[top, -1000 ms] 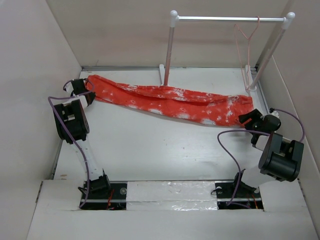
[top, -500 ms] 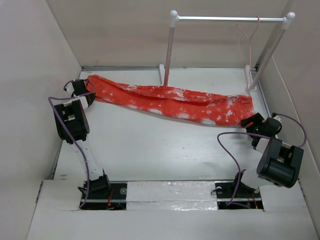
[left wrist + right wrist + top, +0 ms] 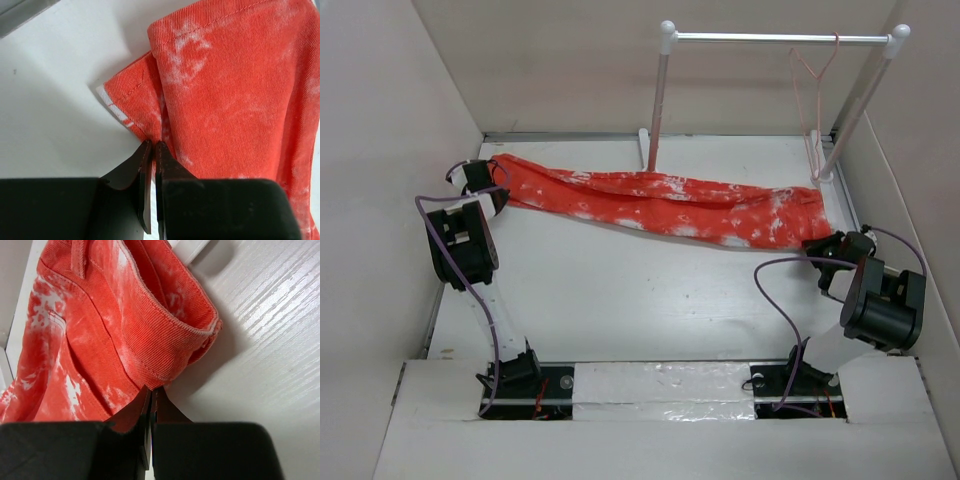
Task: Place the trousers on the hanger
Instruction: Fold the trousers at the center of the board.
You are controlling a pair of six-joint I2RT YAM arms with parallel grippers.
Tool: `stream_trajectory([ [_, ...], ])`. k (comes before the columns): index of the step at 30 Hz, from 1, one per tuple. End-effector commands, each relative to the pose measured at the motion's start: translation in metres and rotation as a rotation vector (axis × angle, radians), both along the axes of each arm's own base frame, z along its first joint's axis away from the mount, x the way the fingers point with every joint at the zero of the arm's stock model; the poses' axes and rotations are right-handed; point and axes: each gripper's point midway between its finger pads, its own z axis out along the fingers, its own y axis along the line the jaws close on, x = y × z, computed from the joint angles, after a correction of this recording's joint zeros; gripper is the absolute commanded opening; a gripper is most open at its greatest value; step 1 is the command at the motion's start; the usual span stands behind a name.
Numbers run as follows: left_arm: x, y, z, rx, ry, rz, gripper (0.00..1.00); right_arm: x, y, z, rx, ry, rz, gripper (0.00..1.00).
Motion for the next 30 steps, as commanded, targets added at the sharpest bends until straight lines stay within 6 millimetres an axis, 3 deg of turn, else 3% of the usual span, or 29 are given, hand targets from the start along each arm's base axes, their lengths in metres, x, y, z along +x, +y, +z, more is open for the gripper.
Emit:
stream_trajectory([
  [1,-0.022,0.015,0.021,0.076,0.035,0.041,0.0,0.0,0.002,0.019,-0.044,-0.078,0.011,0.0],
  [4,-0.039,0.023,0.025,0.12,0.082,0.081,0.0,-0.019,0.002,0.011,-0.086,-0.031,0.008,0.0],
  [5,-0.042,0.025,0.034,0.135,0.079,0.094,0.0,-0.024,-0.007,0.023,-0.112,-0.054,-0.014,0.0],
  [7,-0.057,0.033,0.034,0.167,0.11,0.118,0.0,-0.038,-0.012,0.021,-0.132,-0.03,-0.028,0.0],
  [8,-0.06,0.034,0.042,0.18,0.103,0.119,0.0,-0.043,-0.02,0.034,-0.159,-0.06,-0.051,0.0],
  [11,-0.067,0.034,0.044,0.198,0.121,0.106,0.0,-0.053,-0.02,0.04,-0.193,-0.054,-0.033,0.0],
  [13,-0.078,0.029,0.034,0.178,0.187,0.092,0.1,-0.055,-0.023,0.046,-0.218,-0.051,-0.043,0.0],
  [15,-0.085,0.029,0.03,0.179,0.217,0.096,0.33,-0.059,-0.03,0.045,-0.211,-0.057,-0.055,0.0],
  [16,-0.089,0.028,0.028,0.174,0.228,0.101,0.38,-0.06,-0.032,0.044,-0.209,-0.057,-0.055,0.0],
  [18,-0.093,0.024,0.038,0.173,0.196,0.095,0.51,-0.06,-0.029,0.043,-0.19,-0.065,-0.018,0.0],
  [22,-0.1,0.01,0.039,0.122,0.161,0.061,0.62,-0.057,-0.024,0.036,-0.172,-0.08,0.01,0.0],
  [30,-0.075,-0.022,0.039,0.002,0.025,-0.049,0.7,-0.054,-0.019,0.031,-0.173,-0.083,0.042,0.0],
])
